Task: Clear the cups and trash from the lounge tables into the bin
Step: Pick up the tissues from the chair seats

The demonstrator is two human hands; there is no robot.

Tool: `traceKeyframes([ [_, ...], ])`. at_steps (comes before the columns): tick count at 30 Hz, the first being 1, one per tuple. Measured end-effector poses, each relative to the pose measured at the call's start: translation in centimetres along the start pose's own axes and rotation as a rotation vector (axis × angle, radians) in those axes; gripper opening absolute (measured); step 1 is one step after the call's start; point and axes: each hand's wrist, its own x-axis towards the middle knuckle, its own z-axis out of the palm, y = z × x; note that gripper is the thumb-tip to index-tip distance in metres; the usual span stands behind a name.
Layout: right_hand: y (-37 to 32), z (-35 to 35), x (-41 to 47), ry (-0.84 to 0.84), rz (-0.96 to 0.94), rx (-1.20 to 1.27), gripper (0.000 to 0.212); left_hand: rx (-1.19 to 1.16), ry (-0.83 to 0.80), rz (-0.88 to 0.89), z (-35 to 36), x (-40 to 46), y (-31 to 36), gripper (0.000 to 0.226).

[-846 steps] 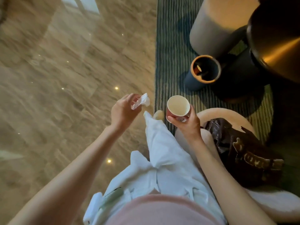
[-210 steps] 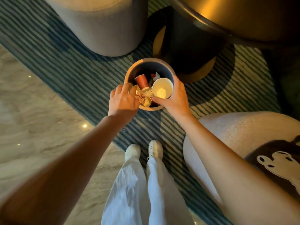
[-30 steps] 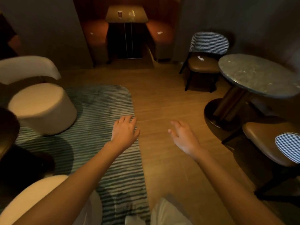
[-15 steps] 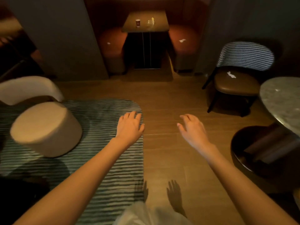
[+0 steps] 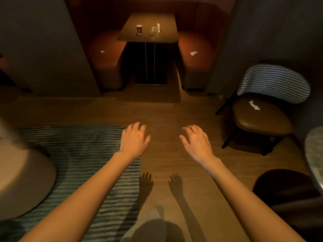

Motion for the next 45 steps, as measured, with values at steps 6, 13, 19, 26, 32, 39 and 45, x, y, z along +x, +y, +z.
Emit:
traceKeyframes([
  [6,5.1,-1.4,12.8,0.025,0.106,-0.015,0.043,-0.023,0.005,0.105,-1.2,15.8,2.9,0.051],
  [13,13.3,0.7,26.2,-0.101,0.168,0.008,0.045,-0.048,-0.099,0.126,2.7,32.0,6.6,0.051],
  [19,21.7,-2.7,39.2,-0.016,0.27,0.072,0.047,-0.049,-0.075,0.202,1.0,47.8,13.2,0.052],
  [26,32.3,-5.0,48.4,0.032,0.31,0.019,0.043,-0.093,-0.119,0.33,2.0,61.3,21.7,0.047],
  [32,43.0,-3.6,53.6,0.049,0.471,0.047,0.04,-0.051,-0.201,0.489,5.5,73.1,30.9,0.049],
  [39,54.4,-6.6,58.6,0.174,0.737,0.103,0.038,-0.003,-0.259,0.692,7.1,85.6,43.7,0.052],
  [45,64.2,-6.4,59.2,0.216,0.932,0.14,0.044,0.008,-0.321,0.806,11.1,90.8,53.3,0.052],
])
